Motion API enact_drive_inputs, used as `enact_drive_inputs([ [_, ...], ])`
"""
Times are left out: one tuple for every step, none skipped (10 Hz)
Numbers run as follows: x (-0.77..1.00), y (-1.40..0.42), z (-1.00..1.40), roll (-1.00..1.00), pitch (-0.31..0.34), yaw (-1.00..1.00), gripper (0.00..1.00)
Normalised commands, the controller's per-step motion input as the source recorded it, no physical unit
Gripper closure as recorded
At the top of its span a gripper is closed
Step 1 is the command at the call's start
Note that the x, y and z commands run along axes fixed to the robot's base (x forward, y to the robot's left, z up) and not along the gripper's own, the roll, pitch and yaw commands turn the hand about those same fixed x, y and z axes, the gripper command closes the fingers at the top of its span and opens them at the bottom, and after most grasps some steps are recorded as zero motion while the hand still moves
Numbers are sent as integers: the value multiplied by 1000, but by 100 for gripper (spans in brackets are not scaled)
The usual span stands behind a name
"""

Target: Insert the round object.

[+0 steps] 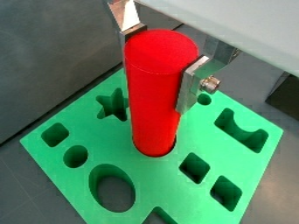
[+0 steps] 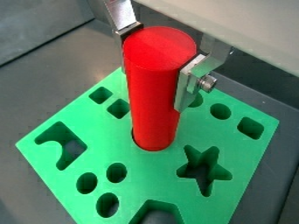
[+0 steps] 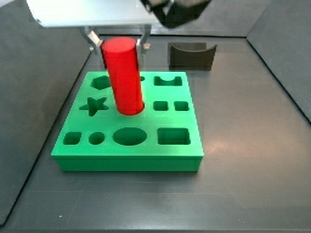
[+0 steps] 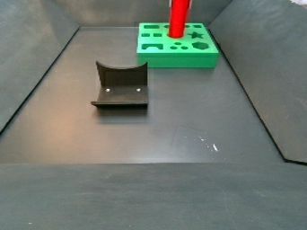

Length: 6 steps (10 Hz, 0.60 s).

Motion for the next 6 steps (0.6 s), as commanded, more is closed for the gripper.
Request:
enact_drive_inputs([
  [91, -9, -323, 126, 0, 0, 100],
  [91, 0, -440, 70, 0, 0, 100],
  [63, 0, -457, 40, 0, 0, 100],
  [20, 0, -383, 0, -14, 0, 100],
  [0, 0, -151, 0, -37, 0, 100],
  [0, 0, 0, 0, 0, 0, 100],
])
